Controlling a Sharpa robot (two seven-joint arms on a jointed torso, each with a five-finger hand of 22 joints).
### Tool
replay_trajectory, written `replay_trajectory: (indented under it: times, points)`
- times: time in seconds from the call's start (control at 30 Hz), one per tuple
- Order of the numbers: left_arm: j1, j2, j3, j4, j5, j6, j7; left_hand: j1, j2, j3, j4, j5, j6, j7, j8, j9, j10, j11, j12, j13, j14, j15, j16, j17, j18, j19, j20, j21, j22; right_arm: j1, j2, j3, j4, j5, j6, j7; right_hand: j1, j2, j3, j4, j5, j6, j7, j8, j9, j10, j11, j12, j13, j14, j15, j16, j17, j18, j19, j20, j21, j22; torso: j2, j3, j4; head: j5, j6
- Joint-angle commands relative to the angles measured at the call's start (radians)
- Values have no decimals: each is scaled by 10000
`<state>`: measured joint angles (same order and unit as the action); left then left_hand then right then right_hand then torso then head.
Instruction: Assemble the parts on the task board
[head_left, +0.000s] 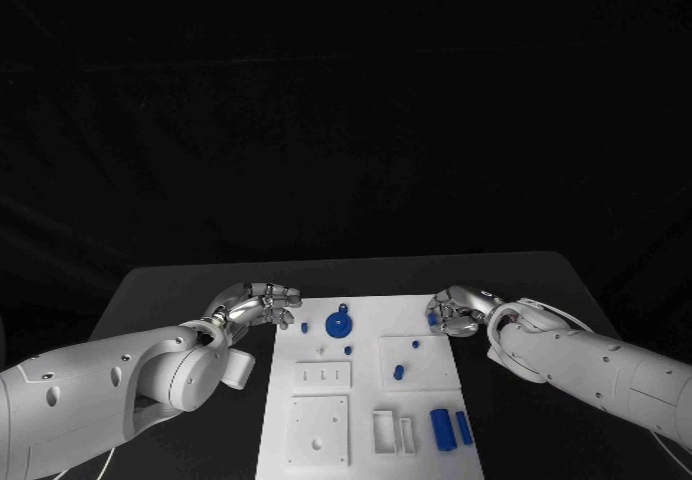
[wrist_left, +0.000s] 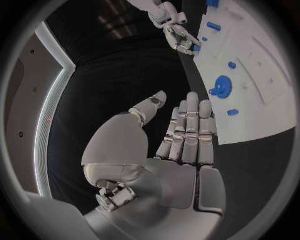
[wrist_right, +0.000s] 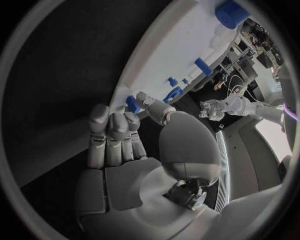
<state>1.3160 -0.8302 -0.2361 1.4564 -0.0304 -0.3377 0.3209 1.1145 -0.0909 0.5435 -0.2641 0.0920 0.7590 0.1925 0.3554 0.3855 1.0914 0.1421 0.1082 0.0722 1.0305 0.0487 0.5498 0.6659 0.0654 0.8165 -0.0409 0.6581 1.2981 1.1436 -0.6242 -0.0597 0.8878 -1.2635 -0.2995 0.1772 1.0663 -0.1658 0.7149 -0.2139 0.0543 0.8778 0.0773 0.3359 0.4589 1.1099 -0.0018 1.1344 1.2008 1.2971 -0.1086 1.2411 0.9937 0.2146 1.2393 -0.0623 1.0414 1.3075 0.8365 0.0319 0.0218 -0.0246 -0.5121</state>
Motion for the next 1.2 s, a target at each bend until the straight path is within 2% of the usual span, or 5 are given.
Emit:
replay_trajectory:
  times: [0.03,0.37,0.77,1.07,1.2]
  points:
    - [6,4,6,32,-45,155,59,-90,43,9,-26,24,-34,38,-44,15,19,52,-26,-6,-27,52,-34,15,207,5,-44,50,-10,-30,32,-4,-12,-130,103,-23,-30,-20,-38,-21,-32,495,406,1,-1,-30,73,38,11,1,52,-14,15,472,-60,-37,34,187,3,2,4,4,-7]
    - [6,-9,6,41,-47,155,56,-89,45,11,-27,24,-38,37,-46,15,14,53,-31,-7,-28,52,-36,16,207,3,-43,52,-11,-47,29,-5,-30,-216,23,-100,44,219,31,-84,-50,824,347,131,56,-25,21,54,-1,3,8,-22,35,472,-68,-52,44,178,2,4,-3,2,-31]
    - [7,-27,6,59,-58,148,42,-87,49,14,-27,23,-38,37,-46,16,15,53,-32,-7,-28,52,-37,17,208,1,-43,54,-13,-49,47,-6,-55,-216,-97,-111,48,252,45,-110,-50,865,331,143,66,-27,6,53,-6,0,-7,-26,39,472,-72,-53,46,177,7,10,-3,-9,-39]
    - [7,-40,7,74,-298,180,-171,-129,76,7,12,1,-14,53,-32,27,66,84,-8,4,-22,58,-39,24,205,0,-38,65,-17,-48,3,-6,196,-653,-858,-571,-100,286,39,-56,-40,1108,251,233,123,87,-70,126,21,28,-77,-14,64,472,-25,-56,70,166,-1,8,-8,-9,-22]
    - [8,-43,9,63,-498,280,-318,-269,36,-42,141,-82,181,-22,76,90,527,-63,260,113,13,33,-25,53,212,3,-53,102,-26,-39,-115,-4,520,-1019,-1179,-944,-258,193,18,71,-38,1260,190,279,153,198,-128,200,64,51,-133,-1,85,472,39,-76,82,150,-1,2,-16,-7,-25]
